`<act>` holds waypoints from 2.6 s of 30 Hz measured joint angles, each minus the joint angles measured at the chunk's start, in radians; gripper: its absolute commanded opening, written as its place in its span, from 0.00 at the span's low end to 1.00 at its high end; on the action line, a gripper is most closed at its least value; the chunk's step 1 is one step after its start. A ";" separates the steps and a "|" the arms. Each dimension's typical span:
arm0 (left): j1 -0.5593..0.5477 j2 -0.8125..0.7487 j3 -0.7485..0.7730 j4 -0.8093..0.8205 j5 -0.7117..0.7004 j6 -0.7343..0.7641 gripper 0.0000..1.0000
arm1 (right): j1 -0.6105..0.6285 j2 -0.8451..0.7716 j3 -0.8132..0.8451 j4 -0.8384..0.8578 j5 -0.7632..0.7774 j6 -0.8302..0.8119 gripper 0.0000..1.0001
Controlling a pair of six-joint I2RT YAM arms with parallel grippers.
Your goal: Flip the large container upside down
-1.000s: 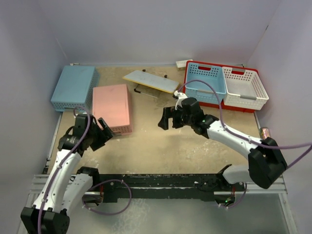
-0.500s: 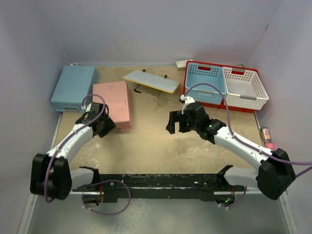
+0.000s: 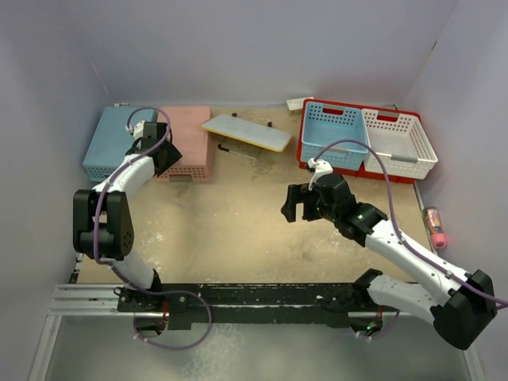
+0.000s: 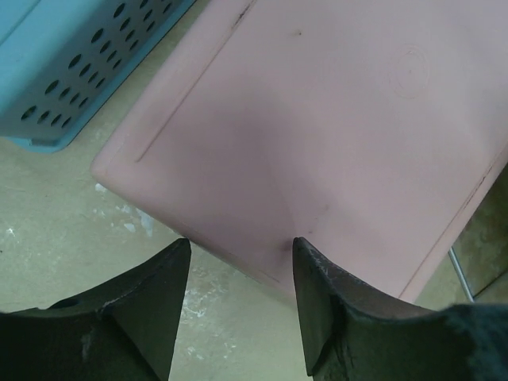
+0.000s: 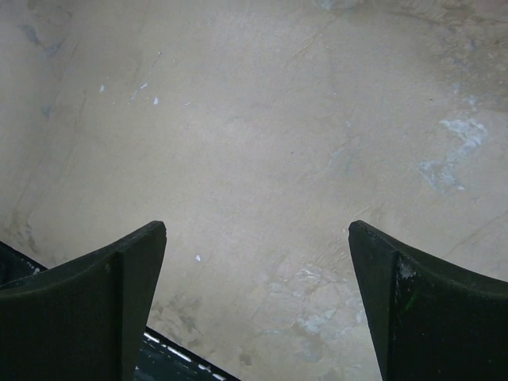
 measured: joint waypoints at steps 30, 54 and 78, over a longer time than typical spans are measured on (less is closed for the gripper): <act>-0.133 0.040 -0.006 -0.067 -0.060 0.130 0.55 | -0.115 0.214 0.528 -0.304 0.534 -0.085 1.00; -0.119 -0.502 0.034 -0.287 0.058 0.209 0.58 | -0.241 1.000 1.156 -0.426 0.412 -0.105 0.35; -0.119 -0.565 -0.036 -0.377 0.047 0.169 0.63 | -0.240 0.168 0.714 -0.224 -0.056 -0.113 0.00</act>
